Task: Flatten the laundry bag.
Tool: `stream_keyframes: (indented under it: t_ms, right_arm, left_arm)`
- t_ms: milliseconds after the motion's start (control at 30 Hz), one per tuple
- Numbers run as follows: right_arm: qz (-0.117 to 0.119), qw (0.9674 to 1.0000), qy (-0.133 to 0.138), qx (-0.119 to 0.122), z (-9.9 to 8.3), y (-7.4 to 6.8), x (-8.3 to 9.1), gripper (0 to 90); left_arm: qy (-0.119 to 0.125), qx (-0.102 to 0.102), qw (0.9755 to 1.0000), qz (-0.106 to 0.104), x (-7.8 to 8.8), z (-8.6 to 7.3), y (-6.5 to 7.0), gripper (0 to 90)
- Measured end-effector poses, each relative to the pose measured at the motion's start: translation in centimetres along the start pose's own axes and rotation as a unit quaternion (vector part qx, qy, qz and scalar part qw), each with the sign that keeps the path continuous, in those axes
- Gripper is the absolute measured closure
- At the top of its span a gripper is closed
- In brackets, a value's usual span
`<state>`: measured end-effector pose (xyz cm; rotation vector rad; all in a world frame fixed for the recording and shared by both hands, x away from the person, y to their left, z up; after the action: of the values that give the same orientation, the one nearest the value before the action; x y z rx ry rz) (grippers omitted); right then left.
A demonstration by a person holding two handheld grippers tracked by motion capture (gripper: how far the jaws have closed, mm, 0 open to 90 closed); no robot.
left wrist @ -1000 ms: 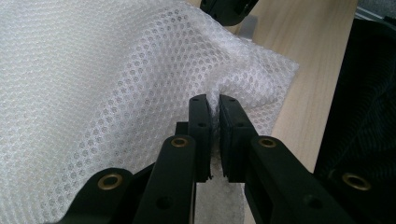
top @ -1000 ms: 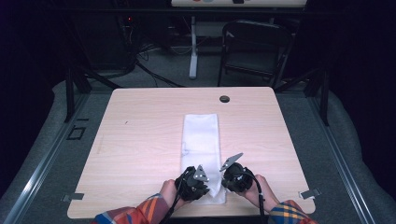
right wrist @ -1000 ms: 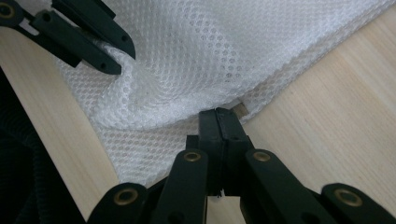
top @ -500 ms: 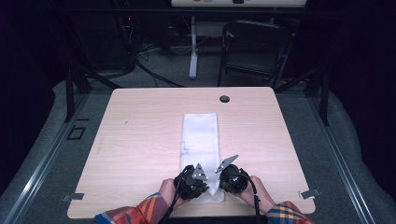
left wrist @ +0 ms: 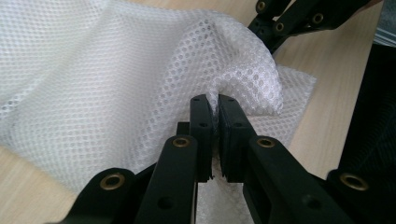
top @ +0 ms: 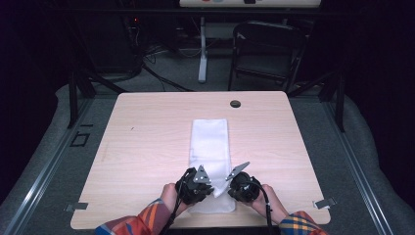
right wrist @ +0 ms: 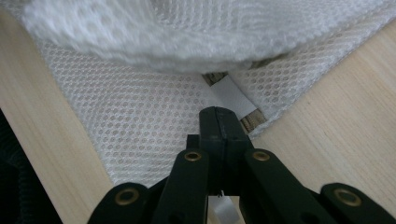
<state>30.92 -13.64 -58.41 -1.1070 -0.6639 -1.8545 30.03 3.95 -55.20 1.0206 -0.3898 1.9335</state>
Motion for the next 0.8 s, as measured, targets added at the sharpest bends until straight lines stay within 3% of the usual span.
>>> stream_keyframes:
  t_ms: [167, 533, 800]
  right_arm:
    - [-0.003, 0.9998, -0.017, 0.003, 0.0, 0.3, 0.2, 90.0]
    - [-0.009, 0.9999, -0.013, -0.007, -0.1, 0.4, 0.2, 90.0]
    - [-0.017, 0.9995, -0.025, -0.007, -0.2, 0.7, 0.4, 90.0]
  left_arm:
    - [0.01, 0.008, 0.9999, 0.008, 0.7, 0.0, -0.5, 85.4]
    - [0.025, 0.027, 0.9989, 0.028, 2.2, -0.3, -2.0, 85.5]
    - [0.035, 0.043, 0.9974, 0.047, 3.5, -0.9, -3.0, 85.9]
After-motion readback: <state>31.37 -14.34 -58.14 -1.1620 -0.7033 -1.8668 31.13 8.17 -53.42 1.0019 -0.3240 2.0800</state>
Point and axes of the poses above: each handheld gripper's, and its own axes: x roughly backward along the jaws, z roughly out of its top, y roughly to its right, the point moved 3 cm from there along -x, roughly forward along the jaws, and after that the axes turned 9 degrees about x, right-handed, at the moved point
